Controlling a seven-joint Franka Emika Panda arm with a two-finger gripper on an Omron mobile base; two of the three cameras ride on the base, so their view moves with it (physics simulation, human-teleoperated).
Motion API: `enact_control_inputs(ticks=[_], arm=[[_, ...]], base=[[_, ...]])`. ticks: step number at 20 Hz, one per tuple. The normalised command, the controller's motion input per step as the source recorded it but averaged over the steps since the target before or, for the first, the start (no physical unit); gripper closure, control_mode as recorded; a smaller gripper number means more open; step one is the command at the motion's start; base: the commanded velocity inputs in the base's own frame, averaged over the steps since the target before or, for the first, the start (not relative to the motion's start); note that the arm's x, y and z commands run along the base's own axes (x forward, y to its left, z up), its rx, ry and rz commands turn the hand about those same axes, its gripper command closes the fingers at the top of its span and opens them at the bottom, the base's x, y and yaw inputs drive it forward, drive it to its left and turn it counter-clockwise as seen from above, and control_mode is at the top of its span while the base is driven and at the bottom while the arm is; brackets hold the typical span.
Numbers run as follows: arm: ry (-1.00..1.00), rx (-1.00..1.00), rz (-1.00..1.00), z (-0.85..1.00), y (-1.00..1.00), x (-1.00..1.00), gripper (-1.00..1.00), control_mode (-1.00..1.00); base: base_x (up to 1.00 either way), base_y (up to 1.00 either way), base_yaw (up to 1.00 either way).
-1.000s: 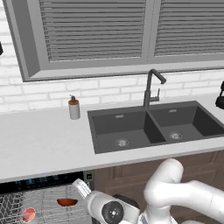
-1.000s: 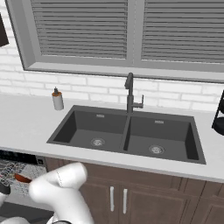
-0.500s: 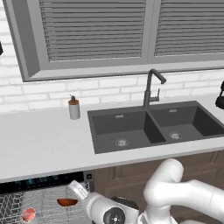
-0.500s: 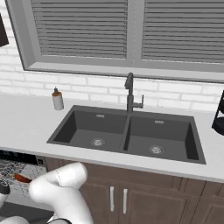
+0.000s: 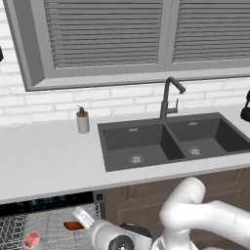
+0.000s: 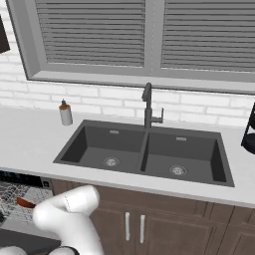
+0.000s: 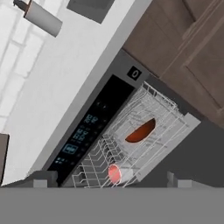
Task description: Pick up the cup and bowl from the counter, place them in the dishwasher, and close the dishwasher door.
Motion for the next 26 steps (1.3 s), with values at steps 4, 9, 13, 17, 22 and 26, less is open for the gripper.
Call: enact_control_inputs(ticks=[4, 9, 13, 17, 22, 26], arm=[[0.00, -0.01, -0.32, 0.00, 0.62, -0.62, -1.00, -1.00], [-0.02, 0.03, -0.43, -0.24, 0.04, -0.63, -1.00, -1.00], [-0.10, 0.05, -0.48, -0.28, 0.29, -0.49, -1.00, -1.00], [-0.07, 0.03, -0.39, -0.33, 0.35, -0.05, -1.00, -1.00], [-0.05, 0.01, -0.25, -0.31, 0.21, -0.10, -1.00, -1.00], [-0.09, 0.04, -0.05, -0.37, 0.04, -0.23, -1.00, -1.00]], base=[[0.00, 0.00, 0.00], [0.00, 0.00, 0.00], [0.00, 0.00, 0.00], [0.00, 0.00, 0.00], [0.00, 0.00, 0.00], [0.00, 0.00, 0.00]])
